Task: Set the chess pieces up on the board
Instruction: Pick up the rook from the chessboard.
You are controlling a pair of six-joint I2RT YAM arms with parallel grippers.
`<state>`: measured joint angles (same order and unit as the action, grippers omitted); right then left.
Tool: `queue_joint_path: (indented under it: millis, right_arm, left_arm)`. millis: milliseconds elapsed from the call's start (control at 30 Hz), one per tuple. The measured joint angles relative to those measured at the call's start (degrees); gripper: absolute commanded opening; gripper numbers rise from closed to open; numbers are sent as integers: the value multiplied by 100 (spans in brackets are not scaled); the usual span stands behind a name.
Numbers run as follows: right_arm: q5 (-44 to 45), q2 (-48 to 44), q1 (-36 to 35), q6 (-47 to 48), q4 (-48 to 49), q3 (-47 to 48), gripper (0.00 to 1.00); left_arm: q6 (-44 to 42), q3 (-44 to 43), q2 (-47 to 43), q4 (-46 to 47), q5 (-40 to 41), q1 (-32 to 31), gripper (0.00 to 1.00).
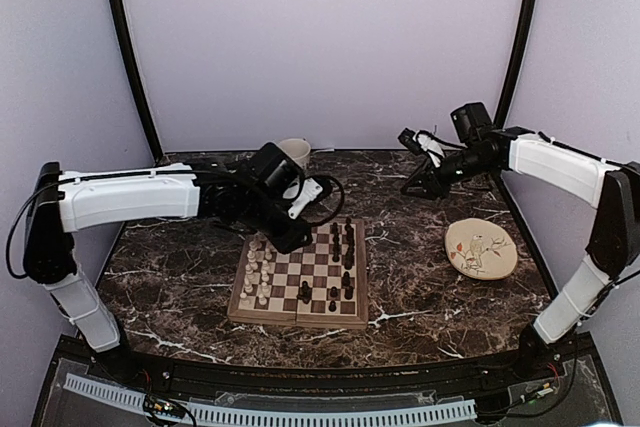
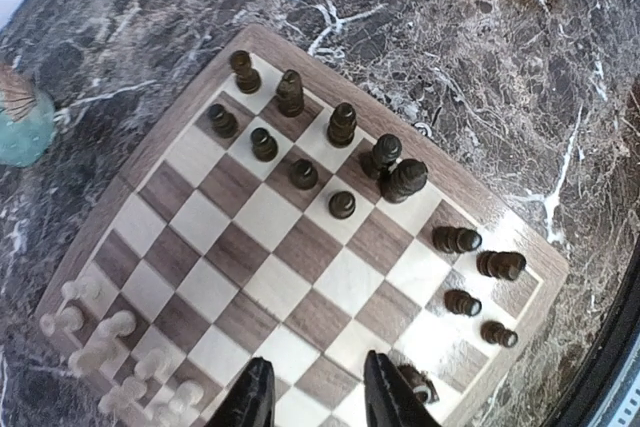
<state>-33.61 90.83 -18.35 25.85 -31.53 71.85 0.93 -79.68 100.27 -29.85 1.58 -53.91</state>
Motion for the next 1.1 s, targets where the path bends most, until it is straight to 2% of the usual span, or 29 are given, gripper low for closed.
queue_joint_path:
  millis: [167, 300, 367, 600, 800, 1100]
  right_arm:
    - [393, -7, -1073, 264, -389, 590, 32]
    - [612, 234, -1996, 439, -741, 1051, 32]
    - [769, 533, -2553, 522, -892, 1305, 31]
    - [1451, 1572, -3663, 570, -1108, 1687, 32]
    - [1827, 2203, -4271, 623, -1379, 1945, 34]
    - [2094, 2490, -4387, 647, -1526, 2361, 35]
  left_arm:
    - [188, 894, -1231, 140, 334, 15, 37]
    - [380, 1604, -1687, 254, 431, 127, 37]
    - [487, 1952, -1823, 297, 459, 221, 38]
    - [750, 2669, -2551, 321, 494, 750, 40]
    - [863, 2900, -3174, 350, 601, 1038, 41]
    - [881, 3062, -3226, 457, 621, 1043, 41]
